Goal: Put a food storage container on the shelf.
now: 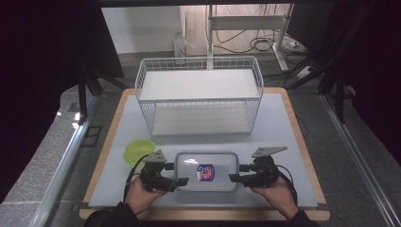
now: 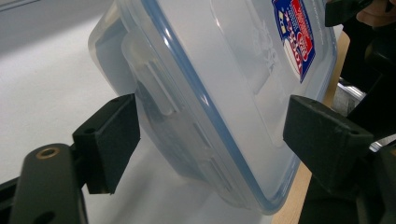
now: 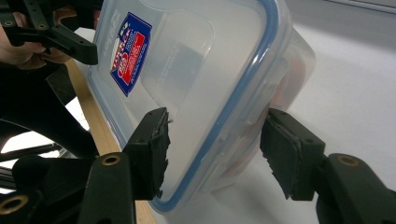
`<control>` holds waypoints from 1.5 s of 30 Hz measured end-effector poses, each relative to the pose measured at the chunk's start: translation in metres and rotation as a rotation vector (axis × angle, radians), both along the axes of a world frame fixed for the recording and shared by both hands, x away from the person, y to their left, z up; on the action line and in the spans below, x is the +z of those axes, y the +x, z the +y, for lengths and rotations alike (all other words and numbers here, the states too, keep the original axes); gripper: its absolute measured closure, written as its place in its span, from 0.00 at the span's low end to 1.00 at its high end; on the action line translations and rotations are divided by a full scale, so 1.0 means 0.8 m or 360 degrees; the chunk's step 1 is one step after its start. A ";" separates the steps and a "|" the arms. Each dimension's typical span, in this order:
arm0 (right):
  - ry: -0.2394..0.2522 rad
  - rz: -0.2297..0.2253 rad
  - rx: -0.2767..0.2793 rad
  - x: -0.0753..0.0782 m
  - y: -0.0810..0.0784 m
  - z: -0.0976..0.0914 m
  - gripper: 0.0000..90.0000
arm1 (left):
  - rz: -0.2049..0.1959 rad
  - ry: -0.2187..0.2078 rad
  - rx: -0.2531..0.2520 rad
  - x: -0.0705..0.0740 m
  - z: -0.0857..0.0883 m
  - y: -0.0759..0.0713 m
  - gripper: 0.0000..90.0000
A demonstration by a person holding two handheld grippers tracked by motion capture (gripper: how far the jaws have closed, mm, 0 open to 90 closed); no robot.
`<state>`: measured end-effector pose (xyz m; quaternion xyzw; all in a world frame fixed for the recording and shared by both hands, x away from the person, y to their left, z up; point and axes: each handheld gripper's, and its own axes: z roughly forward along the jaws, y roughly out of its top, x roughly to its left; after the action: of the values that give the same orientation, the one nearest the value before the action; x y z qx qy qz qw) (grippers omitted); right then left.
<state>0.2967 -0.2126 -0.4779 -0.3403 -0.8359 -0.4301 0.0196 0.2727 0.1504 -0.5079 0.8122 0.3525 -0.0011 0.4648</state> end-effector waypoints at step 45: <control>0.0186 -0.0063 -0.0124 0.033 0.000 -0.001 0.60 | -0.0060 -0.0156 0.0145 0.041 0.026 -0.008 0.54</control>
<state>0.2971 -0.2131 -0.4514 -0.3624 -0.7957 -0.4852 0.0062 0.2667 0.1715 -0.4754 0.7714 0.3798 0.0180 0.5103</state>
